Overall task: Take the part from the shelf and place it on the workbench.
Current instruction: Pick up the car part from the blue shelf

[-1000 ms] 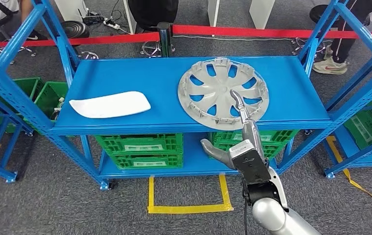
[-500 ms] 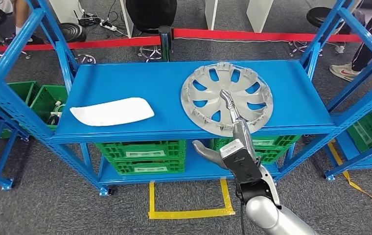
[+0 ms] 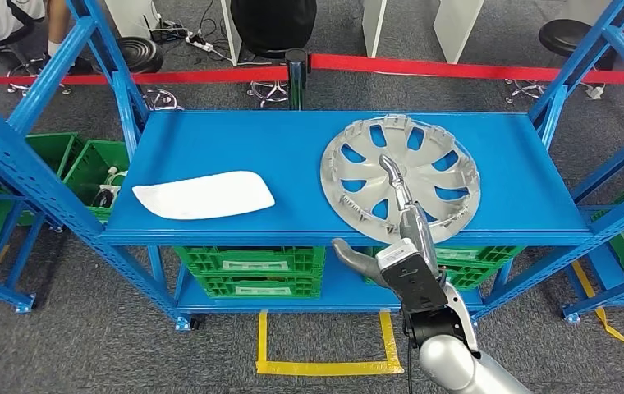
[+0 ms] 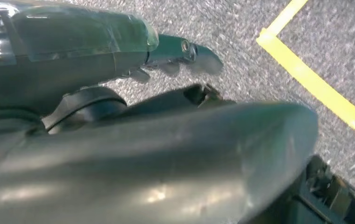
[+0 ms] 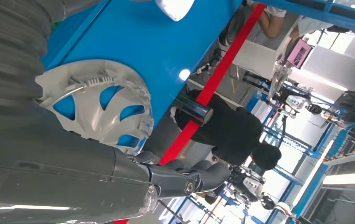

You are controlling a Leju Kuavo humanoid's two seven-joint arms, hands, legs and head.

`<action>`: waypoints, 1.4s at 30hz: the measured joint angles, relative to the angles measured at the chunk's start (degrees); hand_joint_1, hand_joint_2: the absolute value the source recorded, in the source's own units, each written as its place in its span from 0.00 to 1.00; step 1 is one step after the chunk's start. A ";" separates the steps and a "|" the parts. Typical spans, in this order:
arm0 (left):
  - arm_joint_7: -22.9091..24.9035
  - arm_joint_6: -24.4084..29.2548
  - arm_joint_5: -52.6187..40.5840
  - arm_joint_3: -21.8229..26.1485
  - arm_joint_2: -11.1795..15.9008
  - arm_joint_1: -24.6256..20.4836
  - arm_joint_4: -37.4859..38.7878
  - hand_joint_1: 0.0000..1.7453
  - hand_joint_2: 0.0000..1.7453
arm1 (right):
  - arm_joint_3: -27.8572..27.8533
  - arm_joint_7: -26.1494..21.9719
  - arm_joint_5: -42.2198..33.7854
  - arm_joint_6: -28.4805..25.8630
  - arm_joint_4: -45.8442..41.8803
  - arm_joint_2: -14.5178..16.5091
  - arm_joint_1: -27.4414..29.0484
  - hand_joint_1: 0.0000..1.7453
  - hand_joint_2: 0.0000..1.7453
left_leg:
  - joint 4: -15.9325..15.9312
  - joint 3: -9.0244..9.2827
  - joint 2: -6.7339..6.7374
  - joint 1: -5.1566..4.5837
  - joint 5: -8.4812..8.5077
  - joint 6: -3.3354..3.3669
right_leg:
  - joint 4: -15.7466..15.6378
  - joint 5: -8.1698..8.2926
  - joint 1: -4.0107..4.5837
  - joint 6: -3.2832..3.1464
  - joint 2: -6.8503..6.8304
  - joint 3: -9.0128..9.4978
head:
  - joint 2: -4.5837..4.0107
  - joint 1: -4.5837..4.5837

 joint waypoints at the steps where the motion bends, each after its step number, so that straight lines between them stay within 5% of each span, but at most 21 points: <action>1: -0.01 -0.03 -0.01 -0.01 0.01 0.00 0.01 0.00 0.00 | 0.04 0.02 0.00 0.18 0.01 0.06 0.00 0.00 1.00 | 0.56 -0.19 0.00 -0.01 -0.49 -0.34 | -0.63 0.16 -0.20 0.03 -0.04 0.42 | 0.00 -0.12; 5: 0.00 -0.04 -0.07 -0.01 0.22 0.01 0.02 0.00 0.00 | 0.28 0.29 -0.03 1.08 0.40 0.26 0.09 0.00 1.00 | 11.24 -6.38 -0.09 0.72 -4.87 -1.79 | -1.74 0.07 -0.74 -0.11 -0.33 1.50 | 0.00 -1.23; 7: -0.01 -0.10 -0.19 -0.01 0.34 0.08 0.03 0.00 0.00 | 0.48 0.39 -0.06 1.58 0.76 0.42 0.16 0.00 1.00 | 12.89 -8.24 -0.06 1.15 -3.63 -2.24 | -1.65 -0.38 -0.89 0.09 -0.32 1.78 | 0.00 -1.49; 10: -0.02 -0.25 -0.43 -0.01 0.44 0.03 0.02 0.00 0.00 | 0.87 0.50 -0.02 2.41 1.20 0.70 0.04 0.00 1.00 | 4.09 -4.64 0.13 1.46 1.98 -2.35 | -1.23 -1.14 -1.13 0.98 -0.23 2.54 | 0.00 -2.00; 12: 0.23 -0.28 -0.52 -0.01 0.39 -0.02 0.01 0.00 0.00 | 1.14 1.05 0.32 2.90 1.41 0.81 -0.13 0.00 1.00 | 0.31 -2.80 0.17 1.42 3.17 -1.77 | -0.86 -1.60 -1.10 1.65 -0.09 2.76 | -0.01 -2.22; 16: 1.69 -0.23 -0.79 -0.01 0.17 0.04 0.01 0.00 0.00 | 1.49 6.86 5.59 3.58 1.77 0.71 -0.59 0.00 1.00 | -0.06 -2.61 0.11 1.30 3.08 -1.08 | -0.88 -1.64 -1.01 -0.07 0.05 2.89 | 0.00 -1.66; 20: 2.86 -1.56 -1.91 -0.02 -0.07 -0.12 0.01 0.00 0.00 | 1.05 16.90 19.91 3.95 4.73 -1.03 -3.03 0.00 1.00 | -0.05 -2.61 0.13 1.03 2.92 -0.64 | -1.33 -1.50 -1.13 -0.29 0.07 3.06 | 0.00 -0.70; 24: 3.37 -2.67 -3.25 -0.07 -0.31 -0.68 0.01 0.00 0.00 | -0.94 17.90 23.49 4.10 13.11 -3.80 -6.90 0.00 1.00 | -0.02 -2.60 -0.04 0.82 2.88 -0.05 | -1.73 -1.34 -1.31 0.58 0.02 3.31 | 0.00 -0.30; 28: 3.35 -3.10 -3.79 -0.07 -0.33 -0.98 0.01 0.00 0.00 | -1.80 18.52 25.31 6.12 18.92 -5.44 -9.04 0.00 1.00 | 0.01 -2.63 -0.15 0.74 2.86 0.05 | -2.20 -1.25 -1.54 3.12 -0.03 3.54 | 0.00 -0.07; 42: 2.59 -3.09 -4.73 -0.07 -0.17 -1.06 0.01 0.00 0.00 | -2.86 19.78 23.61 13.28 36.25 -11.46 -13.30 0.00 1.00 | -0.04 -2.49 -0.51 0.93 2.87 0.07 | -2.13 -1.43 -1.39 3.31 -0.18 3.62 | 0.00 -0.26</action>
